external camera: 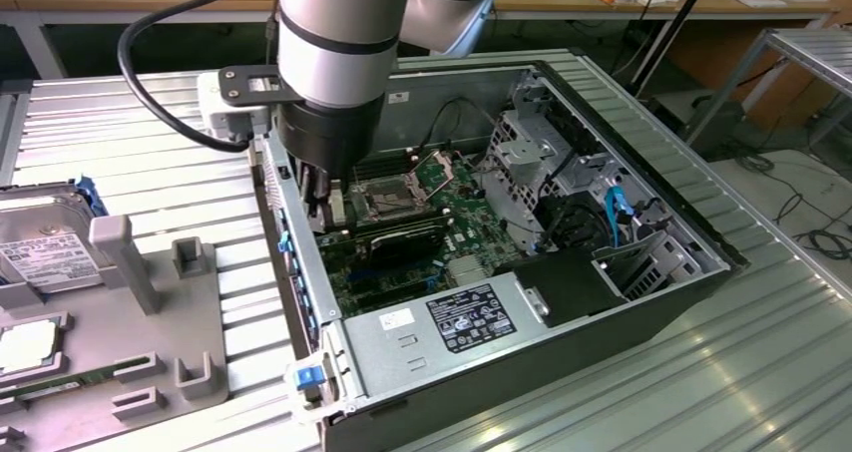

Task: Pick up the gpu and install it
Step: 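Press down on the gpu until it lock into place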

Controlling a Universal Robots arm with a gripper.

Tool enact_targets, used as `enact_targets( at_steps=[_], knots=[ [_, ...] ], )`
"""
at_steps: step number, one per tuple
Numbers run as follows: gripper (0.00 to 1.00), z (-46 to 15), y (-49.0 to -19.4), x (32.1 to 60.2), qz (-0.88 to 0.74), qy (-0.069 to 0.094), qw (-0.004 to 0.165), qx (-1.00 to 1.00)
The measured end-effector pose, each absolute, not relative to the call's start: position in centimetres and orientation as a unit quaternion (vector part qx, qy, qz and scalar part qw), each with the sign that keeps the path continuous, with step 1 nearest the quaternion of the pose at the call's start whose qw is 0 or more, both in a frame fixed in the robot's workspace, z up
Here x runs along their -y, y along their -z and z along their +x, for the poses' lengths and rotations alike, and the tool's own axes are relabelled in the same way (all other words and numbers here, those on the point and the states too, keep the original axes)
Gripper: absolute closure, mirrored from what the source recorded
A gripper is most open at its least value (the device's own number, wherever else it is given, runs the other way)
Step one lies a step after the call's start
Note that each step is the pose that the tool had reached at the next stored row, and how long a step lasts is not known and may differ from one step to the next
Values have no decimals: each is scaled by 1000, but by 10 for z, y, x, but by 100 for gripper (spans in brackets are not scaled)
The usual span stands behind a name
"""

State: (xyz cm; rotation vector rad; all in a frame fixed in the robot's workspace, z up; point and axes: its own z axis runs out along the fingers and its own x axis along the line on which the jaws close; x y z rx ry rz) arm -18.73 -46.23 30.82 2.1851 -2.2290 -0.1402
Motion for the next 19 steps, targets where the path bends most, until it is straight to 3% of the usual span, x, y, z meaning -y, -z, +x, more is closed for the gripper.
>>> enact_targets(
  at_steps=[19],
  knots=[
    [89,-183,-316,458,699,48,9,713]
  ],
)
